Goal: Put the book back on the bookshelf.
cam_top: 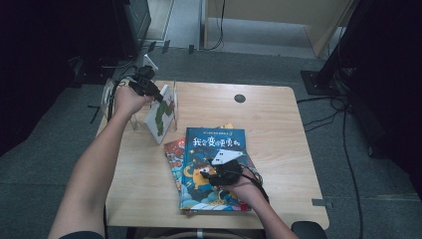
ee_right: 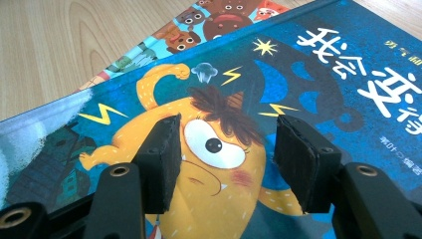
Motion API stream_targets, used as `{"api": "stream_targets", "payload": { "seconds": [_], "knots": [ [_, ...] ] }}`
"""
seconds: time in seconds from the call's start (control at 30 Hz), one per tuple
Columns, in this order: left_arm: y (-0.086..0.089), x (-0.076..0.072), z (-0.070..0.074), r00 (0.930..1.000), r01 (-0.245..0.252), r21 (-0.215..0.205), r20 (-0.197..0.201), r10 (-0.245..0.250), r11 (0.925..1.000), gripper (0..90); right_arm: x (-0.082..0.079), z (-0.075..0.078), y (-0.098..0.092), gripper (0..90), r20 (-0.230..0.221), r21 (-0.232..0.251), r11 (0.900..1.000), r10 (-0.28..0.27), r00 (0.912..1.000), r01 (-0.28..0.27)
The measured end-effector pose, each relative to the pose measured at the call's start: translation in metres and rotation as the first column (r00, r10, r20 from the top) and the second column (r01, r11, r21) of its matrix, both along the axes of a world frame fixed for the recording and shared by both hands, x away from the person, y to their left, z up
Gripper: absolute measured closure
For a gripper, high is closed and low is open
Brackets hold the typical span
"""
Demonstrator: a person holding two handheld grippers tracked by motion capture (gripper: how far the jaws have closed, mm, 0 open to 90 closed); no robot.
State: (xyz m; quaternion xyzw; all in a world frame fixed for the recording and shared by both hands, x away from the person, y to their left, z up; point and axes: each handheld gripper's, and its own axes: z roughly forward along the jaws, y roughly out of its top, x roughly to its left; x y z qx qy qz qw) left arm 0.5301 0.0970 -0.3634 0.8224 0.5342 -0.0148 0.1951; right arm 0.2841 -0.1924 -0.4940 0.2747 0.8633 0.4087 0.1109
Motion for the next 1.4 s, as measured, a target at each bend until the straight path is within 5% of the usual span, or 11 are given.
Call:
{"api": "stream_targets", "payload": {
  "seconds": [1.4],
  "knots": [
    [-0.011,0.011,0.006,0.9997,-0.008,0.015,0.024,0.008,0.9999,73.6,0.000,0.000,0.000,44.1,0.002,-0.001,1.000,0.001,1.0000,-0.001]
  ]
}}
